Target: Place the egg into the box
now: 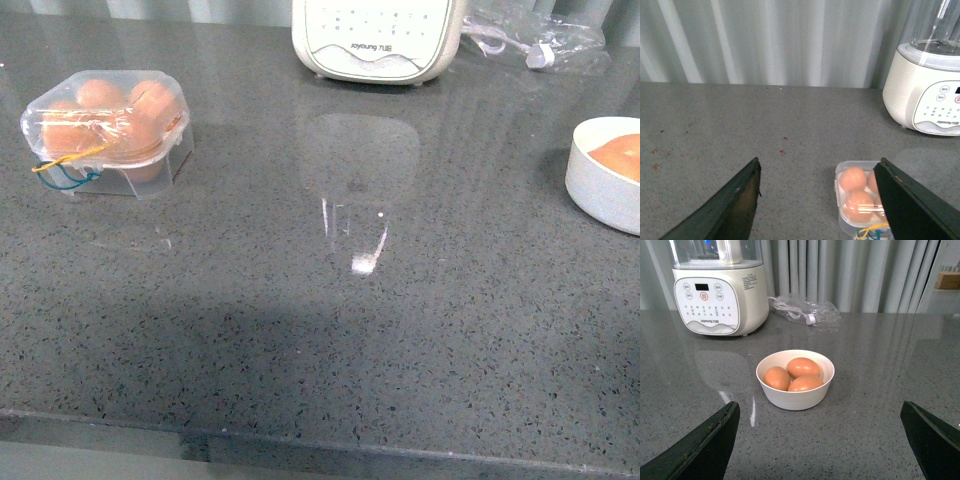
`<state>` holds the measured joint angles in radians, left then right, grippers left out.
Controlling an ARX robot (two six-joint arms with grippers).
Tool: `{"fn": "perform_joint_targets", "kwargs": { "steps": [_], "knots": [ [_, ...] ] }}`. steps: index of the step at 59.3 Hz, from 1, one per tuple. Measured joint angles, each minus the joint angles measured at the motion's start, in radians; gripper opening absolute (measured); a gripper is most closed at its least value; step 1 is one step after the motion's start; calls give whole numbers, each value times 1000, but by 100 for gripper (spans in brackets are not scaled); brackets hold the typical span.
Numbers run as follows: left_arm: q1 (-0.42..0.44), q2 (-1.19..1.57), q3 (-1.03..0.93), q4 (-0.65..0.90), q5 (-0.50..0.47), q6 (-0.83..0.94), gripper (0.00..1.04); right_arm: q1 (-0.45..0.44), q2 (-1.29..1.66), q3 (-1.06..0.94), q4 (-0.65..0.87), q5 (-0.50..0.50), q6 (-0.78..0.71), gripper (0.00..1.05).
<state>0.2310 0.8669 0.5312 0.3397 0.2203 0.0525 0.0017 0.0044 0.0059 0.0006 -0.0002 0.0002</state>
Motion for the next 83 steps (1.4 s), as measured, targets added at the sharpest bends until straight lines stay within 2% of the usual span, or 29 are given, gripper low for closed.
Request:
{"fn": "perform_joint_targets", "kwargs": {
  "steps": [20, 24, 29, 33, 38, 83],
  "knots": [
    [-95, -167, -254, 75, -91, -43, 12, 0, 0, 0, 0, 0, 0, 97],
    [-108, -196, -286, 79, -104, -52, 4, 0, 0, 0, 0, 0, 0, 97],
    [-131, -244, -335, 79, -124, -53, 4, 0, 0, 0, 0, 0, 0, 97],
    [-197, -284, -370, 77, -209, -54, 4, 0, 0, 0, 0, 0, 0, 97],
    [-227, -327, -399, 67, -217, -54, 4, 0, 0, 0, 0, 0, 0, 97],
    [-230, -613, -503, -80, -221, -55, 4, 0, 0, 0, 0, 0, 0, 97]
  ]
}}
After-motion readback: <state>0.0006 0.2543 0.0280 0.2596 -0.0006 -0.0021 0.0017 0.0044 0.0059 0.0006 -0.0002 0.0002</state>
